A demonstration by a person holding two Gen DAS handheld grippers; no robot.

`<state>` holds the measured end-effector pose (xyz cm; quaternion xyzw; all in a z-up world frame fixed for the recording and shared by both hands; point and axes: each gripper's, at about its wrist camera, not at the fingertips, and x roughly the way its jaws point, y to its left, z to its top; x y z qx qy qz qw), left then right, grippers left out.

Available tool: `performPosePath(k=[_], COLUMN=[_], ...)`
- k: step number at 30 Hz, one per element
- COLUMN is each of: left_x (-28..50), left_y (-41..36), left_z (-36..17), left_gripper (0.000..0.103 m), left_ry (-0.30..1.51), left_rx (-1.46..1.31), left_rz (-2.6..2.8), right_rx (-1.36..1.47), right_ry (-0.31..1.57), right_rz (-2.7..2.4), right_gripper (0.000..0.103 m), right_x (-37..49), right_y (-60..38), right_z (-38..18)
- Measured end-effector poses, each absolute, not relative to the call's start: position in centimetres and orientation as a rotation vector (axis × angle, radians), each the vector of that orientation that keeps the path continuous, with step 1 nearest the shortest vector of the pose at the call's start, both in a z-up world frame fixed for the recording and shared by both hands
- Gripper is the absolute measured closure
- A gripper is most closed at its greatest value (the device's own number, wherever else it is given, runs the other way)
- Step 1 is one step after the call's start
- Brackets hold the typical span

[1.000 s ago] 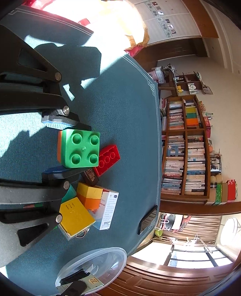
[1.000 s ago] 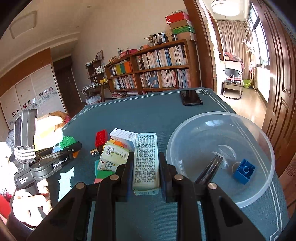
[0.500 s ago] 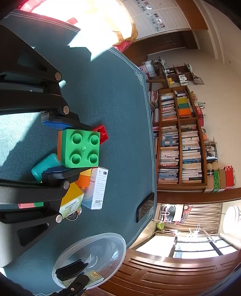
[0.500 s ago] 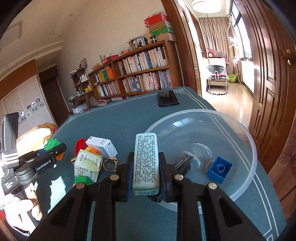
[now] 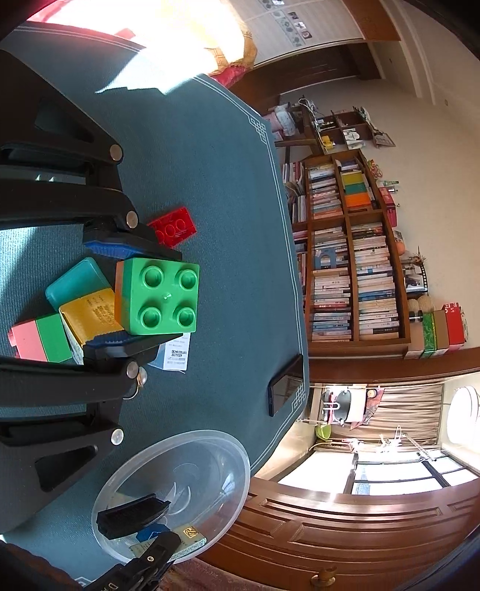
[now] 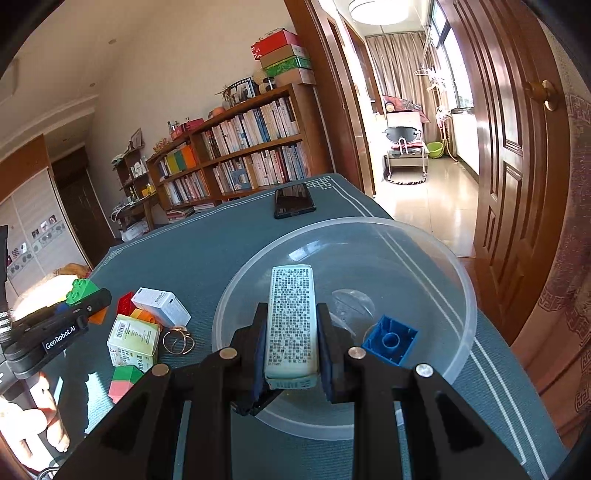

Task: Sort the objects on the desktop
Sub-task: 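Carry the medicine box and green-orange brick over the clear bowl with both tools, then open the right tool to drop the medicine box while the left tool drops the brick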

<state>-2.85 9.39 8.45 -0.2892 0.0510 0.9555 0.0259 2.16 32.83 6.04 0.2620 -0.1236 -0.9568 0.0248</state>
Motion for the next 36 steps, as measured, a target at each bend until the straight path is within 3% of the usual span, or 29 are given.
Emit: performPosePath(k=[33, 34, 36], left_x=[-4.3, -4.5, -4.5], left_y=[20.1, 20.4, 20.6], left_z=[8.6, 8.4, 8.1], left_gripper=[0.067, 0.066, 0.048], left_ry=[0.141, 0.138, 0.121], left_rx=[-0.847, -0.867, -0.886], left_rz=[2.514, 2.491, 2.462], right_rx=[0.839, 0.841, 0.839], right_ry=[-0.524, -0.532, -0.550], right_rz=[-3.123, -3.132, -3.147], right_gripper=[0.076, 0.076, 0.076], right_x=[1.4, 1.5, 1.5], right_y=[37.3, 37.4, 37.6], right_z=[4.5, 4.5, 4.4])
